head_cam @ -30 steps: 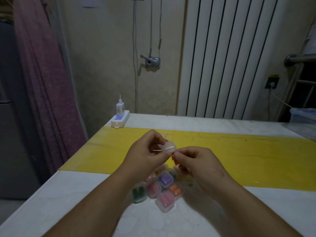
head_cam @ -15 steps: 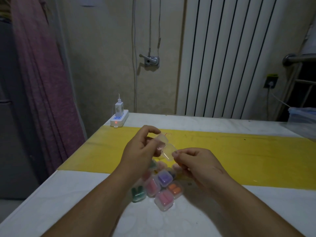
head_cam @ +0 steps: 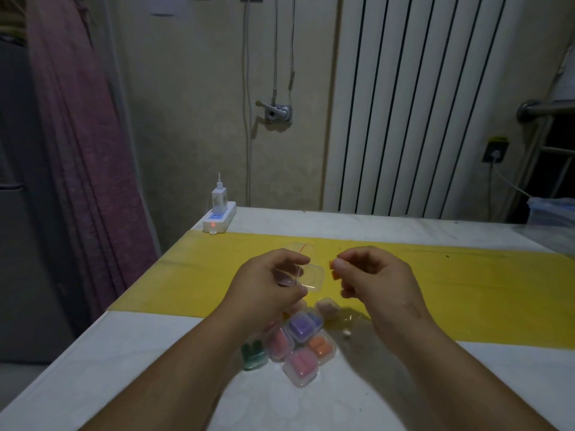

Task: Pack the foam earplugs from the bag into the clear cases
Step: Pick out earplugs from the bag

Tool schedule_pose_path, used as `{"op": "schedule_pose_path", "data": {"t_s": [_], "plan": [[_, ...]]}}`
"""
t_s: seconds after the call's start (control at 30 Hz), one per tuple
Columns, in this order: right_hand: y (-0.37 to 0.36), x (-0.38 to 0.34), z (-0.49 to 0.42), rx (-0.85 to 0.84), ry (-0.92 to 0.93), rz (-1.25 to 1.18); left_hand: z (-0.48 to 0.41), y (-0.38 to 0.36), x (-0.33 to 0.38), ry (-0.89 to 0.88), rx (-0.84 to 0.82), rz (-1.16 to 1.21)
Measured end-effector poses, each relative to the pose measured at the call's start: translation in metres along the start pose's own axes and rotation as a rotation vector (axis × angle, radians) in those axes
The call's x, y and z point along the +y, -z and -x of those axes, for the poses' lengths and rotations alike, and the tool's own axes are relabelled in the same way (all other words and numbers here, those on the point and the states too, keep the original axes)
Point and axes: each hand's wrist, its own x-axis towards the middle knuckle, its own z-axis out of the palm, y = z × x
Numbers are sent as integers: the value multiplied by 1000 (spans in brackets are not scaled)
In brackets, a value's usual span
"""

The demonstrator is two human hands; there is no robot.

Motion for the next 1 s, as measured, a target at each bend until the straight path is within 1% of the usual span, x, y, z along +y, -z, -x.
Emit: {"op": "schedule_pose_path", "data": {"t_s": [0.07, 0.17, 0.27, 0.37, 0.6, 0.7, 0.8, 0.87, 0.93, 1.0], "plan": [[-5, -1, 4, -38, -32, -50, 0, -1, 0, -1, 2, -15], [-10, -1, 8, -67, -27, 22, 1, -2, 1, 13, -1, -44], [-10, 0, 8, -58, 47, 130, 1, -2, 2, 13, 0, -43], [-10, 3, 8, -60, 151, 366, 1, -2, 3, 15, -7, -33], [-9, 1, 8, -61, 281, 538, 4, -3, 8, 66, -4, 72], [-9, 6, 6, -28, 375, 651, 4, -2, 7, 88, -7, 134], [-8, 9, 2, 8, 373, 708, 3, -1, 6, 100, -9, 184], [-8, 10, 1, -8, 337, 732, 3, -1, 6, 101, -14, 161], [-9, 10, 2, -27, 273, 690, 4, -1, 5, 100, -18, 134], [-10, 11, 3, -23, 182, 569, 4, -2, 4, 101, -30, 105]]}}
